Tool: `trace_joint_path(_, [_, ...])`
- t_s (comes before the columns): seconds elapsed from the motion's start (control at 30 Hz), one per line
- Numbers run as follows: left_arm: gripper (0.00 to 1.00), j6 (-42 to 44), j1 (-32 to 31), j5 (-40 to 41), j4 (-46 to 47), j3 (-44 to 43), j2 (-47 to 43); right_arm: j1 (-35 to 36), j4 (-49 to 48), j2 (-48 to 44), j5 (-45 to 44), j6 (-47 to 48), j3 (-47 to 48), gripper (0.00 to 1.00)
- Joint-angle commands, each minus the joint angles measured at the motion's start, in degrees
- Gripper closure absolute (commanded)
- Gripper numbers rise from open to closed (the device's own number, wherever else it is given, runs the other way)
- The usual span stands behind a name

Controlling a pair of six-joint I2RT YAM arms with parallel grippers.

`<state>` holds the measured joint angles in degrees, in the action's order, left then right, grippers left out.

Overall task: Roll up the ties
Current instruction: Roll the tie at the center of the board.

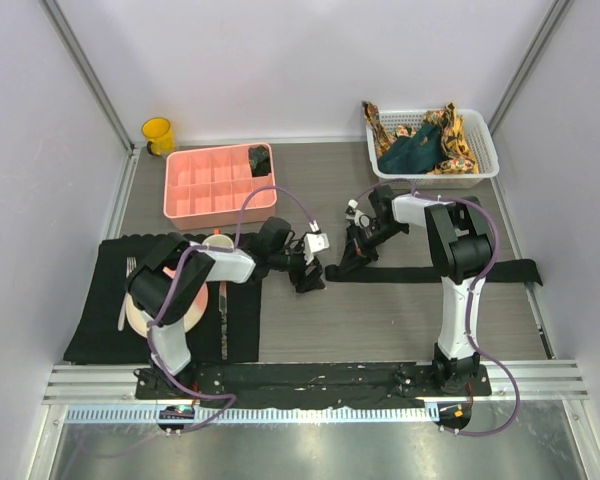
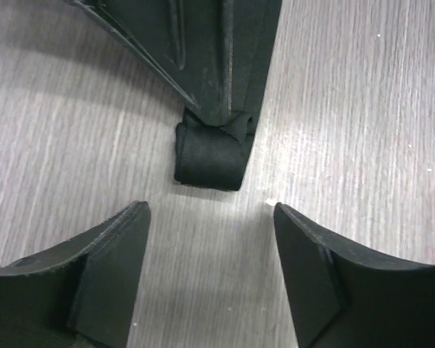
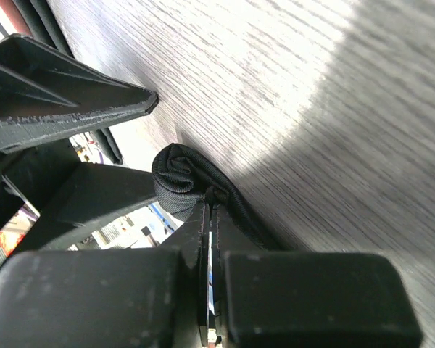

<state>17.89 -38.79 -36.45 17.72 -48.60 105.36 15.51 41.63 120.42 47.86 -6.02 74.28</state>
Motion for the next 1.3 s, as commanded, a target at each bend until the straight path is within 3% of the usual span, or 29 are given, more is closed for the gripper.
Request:
trace_joint_path(0.0, [0.28, -4.78, 0.64, -5.21, 7.67, 2.98, 4.84, -0.13, -3.3, 3.15, -11.55, 3.39, -2.3, 0.99])
trace_joint_path(0.3, [0.39, -8.13, 0.47, -9.87, 18.32, 2.63, 12.06, -0.3, -3.74, 5.0, -14.63, 2.95, -2.65, 0.99])
trace_joint_path(0.4, [0.54, -7.52, 0.03, -8.82, 19.02, 3.16, 13.38, -0.39, -4.01, 5.26, -14.72, 2.77, -2.91, 0.99])
trace_joint_path(0.43, [0.63, -7.34, -0.24, -8.38, 19.02, 3.16, 13.2, -0.22, -4.53, 5.35, -14.63, 2.6, -2.91, 0.99])
trace_joint_path(0.53, [0.74, -3.23, -1.64, -4.7, 10.29, 1.94, 10.22, -0.13, -6.2, 5.18, -12.09, 1.72, -3.0, 0.99])
trace_joint_path(0.77, [0.79, 4.87, -6.12, 8.48, -13.56, -6.5, 2.66, 1.63, -10.07, 3.86, -7.25, -1.36, -2.04, 0.99])
trace_joint_path(0.97, [0.82, 7.59, -9.55, 18.68, -31.23, -16.25, 4.93, 1.46, -9.11, 1.93, -4.71, -0.14, -1.95, 0.98])
trace_joint_path(1.1, [0.85, 8.48, -10.26, 21.41, -41.86, -22.84, 9.15, -0.74, -4.55, -1.41, -1.72, 1.62, -0.63, 0.87])
trace_joint_path(1.27, [0.85, 8.65, -10.43, 21.68, -44.08, -23.38, 9.69, -3.73, -0.41, -3.35, 4.69, 2.07, 0.69, 0.68])
